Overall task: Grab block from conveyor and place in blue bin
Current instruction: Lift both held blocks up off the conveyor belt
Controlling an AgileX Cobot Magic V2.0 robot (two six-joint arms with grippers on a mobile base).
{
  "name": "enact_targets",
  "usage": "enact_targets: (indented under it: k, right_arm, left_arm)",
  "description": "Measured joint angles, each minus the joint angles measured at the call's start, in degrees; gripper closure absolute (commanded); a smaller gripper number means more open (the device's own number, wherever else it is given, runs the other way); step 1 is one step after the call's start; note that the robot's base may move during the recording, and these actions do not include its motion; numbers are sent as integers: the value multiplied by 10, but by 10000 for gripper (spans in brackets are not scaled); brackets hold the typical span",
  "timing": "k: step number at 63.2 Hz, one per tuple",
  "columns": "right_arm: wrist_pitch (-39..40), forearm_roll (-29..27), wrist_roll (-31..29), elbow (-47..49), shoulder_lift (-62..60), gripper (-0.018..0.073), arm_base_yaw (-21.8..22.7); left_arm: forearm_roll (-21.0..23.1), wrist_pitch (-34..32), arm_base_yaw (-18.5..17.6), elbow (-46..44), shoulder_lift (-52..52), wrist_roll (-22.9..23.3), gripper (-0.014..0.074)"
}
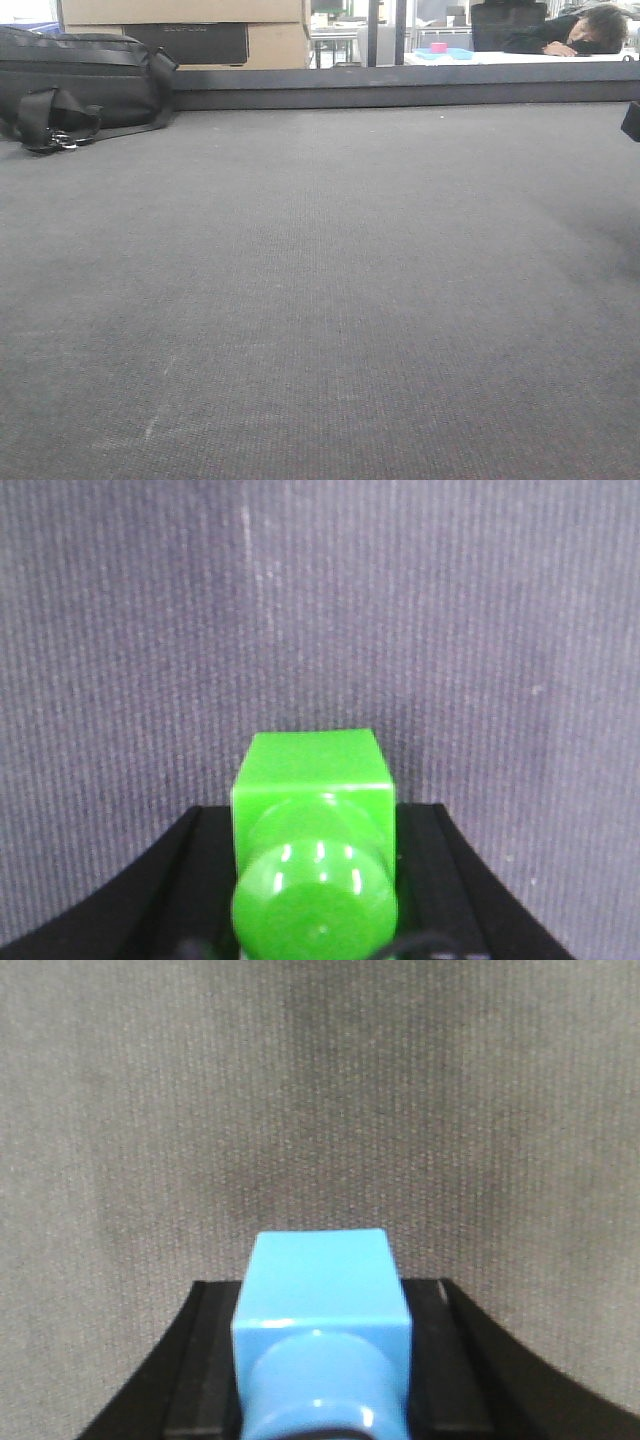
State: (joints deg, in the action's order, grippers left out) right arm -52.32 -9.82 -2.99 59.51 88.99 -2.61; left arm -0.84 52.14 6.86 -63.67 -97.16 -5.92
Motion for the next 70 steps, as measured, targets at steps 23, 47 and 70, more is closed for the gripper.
enact_targets:
  k: [23,47,70]
  right_arm:
    - [54,0,0,0,-98,721,0]
    - [240,2,-10,-73,-290,721,0]
    - [277,2,-11,-235,-468,721,0]
  left_arm:
    - [8,19,0,-22,47,1,708]
    - [31,-295,0,192,331,1,708]
    - [33,-388,0,351,564,1,708]
